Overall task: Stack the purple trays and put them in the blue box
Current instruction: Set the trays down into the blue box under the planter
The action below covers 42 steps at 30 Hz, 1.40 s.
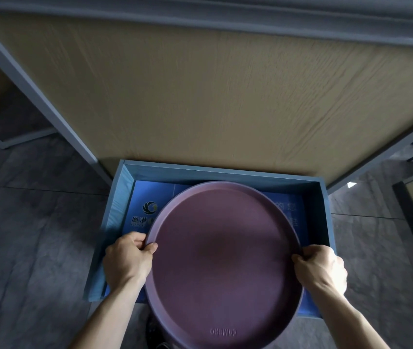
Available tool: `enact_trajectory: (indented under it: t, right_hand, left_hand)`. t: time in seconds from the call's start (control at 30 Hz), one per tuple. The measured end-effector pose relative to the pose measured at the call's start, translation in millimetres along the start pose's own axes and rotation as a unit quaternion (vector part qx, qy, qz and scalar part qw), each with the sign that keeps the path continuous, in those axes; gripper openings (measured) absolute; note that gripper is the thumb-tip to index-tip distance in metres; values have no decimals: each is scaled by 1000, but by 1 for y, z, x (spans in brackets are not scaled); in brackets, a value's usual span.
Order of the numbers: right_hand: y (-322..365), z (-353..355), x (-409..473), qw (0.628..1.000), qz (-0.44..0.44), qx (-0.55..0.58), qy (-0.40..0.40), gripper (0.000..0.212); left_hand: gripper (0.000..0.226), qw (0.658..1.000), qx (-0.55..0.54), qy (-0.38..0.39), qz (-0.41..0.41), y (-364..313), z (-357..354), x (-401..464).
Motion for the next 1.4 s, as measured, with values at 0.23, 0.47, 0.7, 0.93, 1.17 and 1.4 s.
enact_trajectory:
  t: [0.23, 0.47, 0.7, 0.93, 1.17, 1.4]
  right_hand:
    - [2, -2, 0, 1000, 2, -1, -7, 11]
    - [0, -4, 4, 1000, -30, 5, -1, 15]
    - [-18, -15, 4, 994, -42, 96, -25, 22]
    - [-4, -21, -14, 995, 93, 19, -42, 64]
    - [15, -68, -58, 904, 344, -252, -4, 82]
    - [12, -71, -58, 903, 330, -275, 17, 82]
  left_hand:
    - [26, 1000, 3, -5, -3, -1, -1, -2]
    - [21, 1000, 14, -3, -2, -4, 0, -3]
    - [30, 1000, 1, -5, 6, 3, -6, -4]
    - [42, 998, 61, 23, -11, -3, -6, -5]
    - [93, 931, 234, 61, -273, -25, -36, -48]
    - [111, 886, 331, 120, -303, -14, -57, -58]
Point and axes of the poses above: each hand's wrist, its own x-axis towards the middle knuckle, its own z-axis out of the back of the hand, y = z × x, the point moved 6 cm from there along x, towards the middle knuckle, and after that the axes turned 10 degrees about y, right-handed, at the moved point
